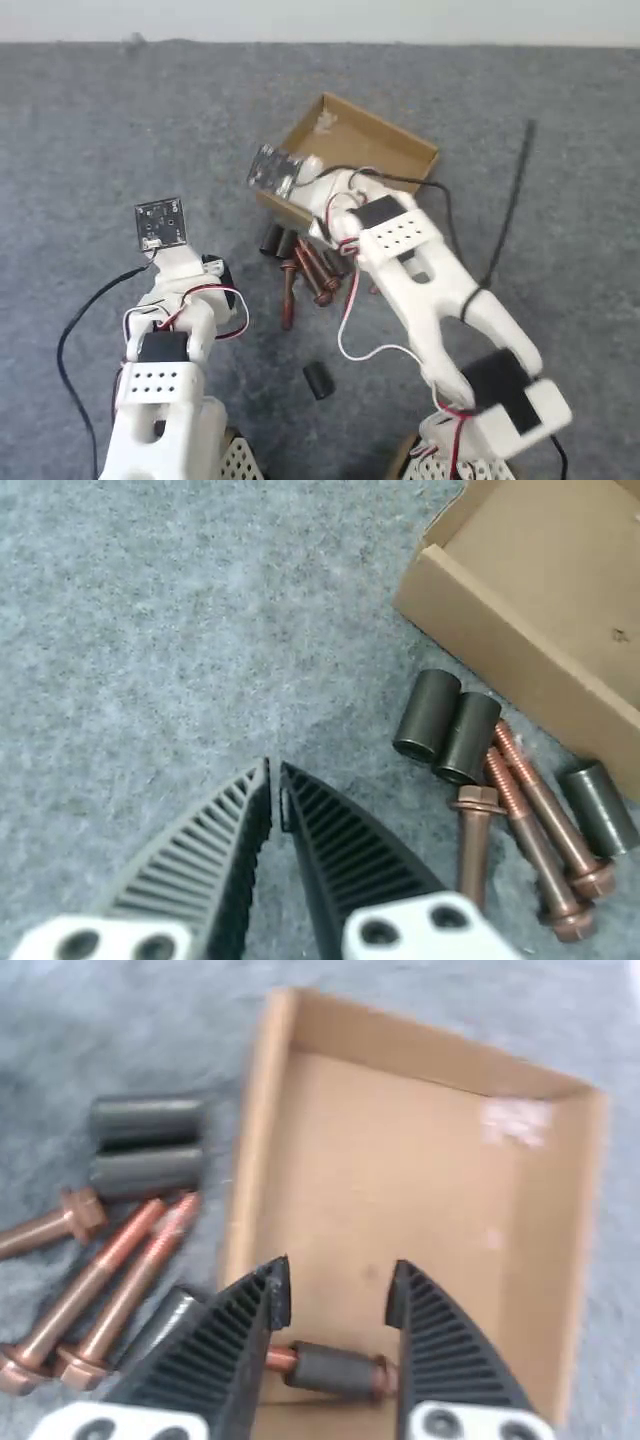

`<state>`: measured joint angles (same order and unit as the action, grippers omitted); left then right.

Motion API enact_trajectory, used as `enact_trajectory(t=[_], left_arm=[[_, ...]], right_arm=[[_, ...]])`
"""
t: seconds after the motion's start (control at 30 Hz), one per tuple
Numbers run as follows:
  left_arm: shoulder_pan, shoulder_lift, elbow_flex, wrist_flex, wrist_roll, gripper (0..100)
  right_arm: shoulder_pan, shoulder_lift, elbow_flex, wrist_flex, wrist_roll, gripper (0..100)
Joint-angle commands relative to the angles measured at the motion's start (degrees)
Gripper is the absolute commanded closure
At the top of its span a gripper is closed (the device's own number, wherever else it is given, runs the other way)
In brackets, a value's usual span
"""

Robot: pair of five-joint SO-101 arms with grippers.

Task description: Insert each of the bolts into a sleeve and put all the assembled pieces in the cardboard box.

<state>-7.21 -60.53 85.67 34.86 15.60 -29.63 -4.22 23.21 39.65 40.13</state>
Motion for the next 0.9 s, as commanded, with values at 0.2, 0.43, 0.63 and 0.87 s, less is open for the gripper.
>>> enact_trajectory(t=[0.2,0.43,0.63,0.87], left_arm=[[-0.18,-0.88,-0.22,-1.41,-0.7,99],[-0.18,-0.88,-0.22,-1.41,-0.7,99],[-0.18,-0.88,-0.22,-1.32,-0.7,99],[-0.18,-0.88,-0.22,-1.32,-0.7,99]], right_arm=[[12.53,-14.99,-2.11,11.3,-35.96,90.9],[16.48,-14.9,-0.53,12.35,-56.7,88.9],[16.84,-9.27,1.76,6.2,-59.96,89.0],[21.23,5.49,-2.46,-1.27,-60.04,89.0]])
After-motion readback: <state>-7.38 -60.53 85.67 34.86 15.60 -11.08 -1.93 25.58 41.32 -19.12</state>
